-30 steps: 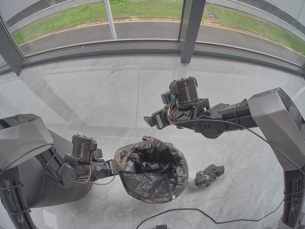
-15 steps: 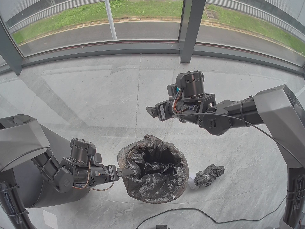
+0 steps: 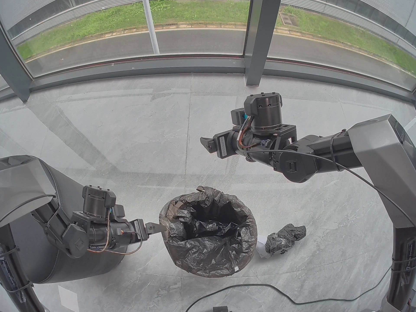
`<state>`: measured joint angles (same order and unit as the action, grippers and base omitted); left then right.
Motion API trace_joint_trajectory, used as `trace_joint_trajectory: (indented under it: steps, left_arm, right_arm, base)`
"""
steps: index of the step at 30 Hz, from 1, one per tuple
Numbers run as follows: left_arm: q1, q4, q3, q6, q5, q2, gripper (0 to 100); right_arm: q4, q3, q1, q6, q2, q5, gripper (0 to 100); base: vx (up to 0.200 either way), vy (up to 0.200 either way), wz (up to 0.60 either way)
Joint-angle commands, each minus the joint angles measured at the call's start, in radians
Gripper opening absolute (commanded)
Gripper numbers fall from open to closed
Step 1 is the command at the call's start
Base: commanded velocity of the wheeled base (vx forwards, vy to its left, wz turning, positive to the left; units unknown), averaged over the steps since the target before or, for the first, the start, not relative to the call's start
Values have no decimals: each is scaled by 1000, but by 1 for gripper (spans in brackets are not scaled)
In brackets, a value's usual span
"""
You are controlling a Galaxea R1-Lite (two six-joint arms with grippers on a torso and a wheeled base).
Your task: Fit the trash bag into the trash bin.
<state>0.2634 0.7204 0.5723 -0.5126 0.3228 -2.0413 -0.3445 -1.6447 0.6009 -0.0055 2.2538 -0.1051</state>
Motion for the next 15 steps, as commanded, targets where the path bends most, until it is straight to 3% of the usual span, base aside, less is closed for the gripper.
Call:
trace_joint_trajectory:
  steps: [1, 7, 15]
  left_arm:
    - [-36, 7, 11, -1, -1, 29, 100]
    - [-118, -10, 169, -55, -8, 96, 100]
    - [-53, -47, 199, -126, -8, 33, 100]
  right_arm:
    - [-1, 0, -6, -1, -3, -1, 100]
    - [-2, 23, -4, -2, -3, -2, 100]
    - [-2, 22, -6, -1, 4, -2, 100]
  base:
    - [0, 0, 0]
    - [0, 0, 0]
    - [0, 0, 0]
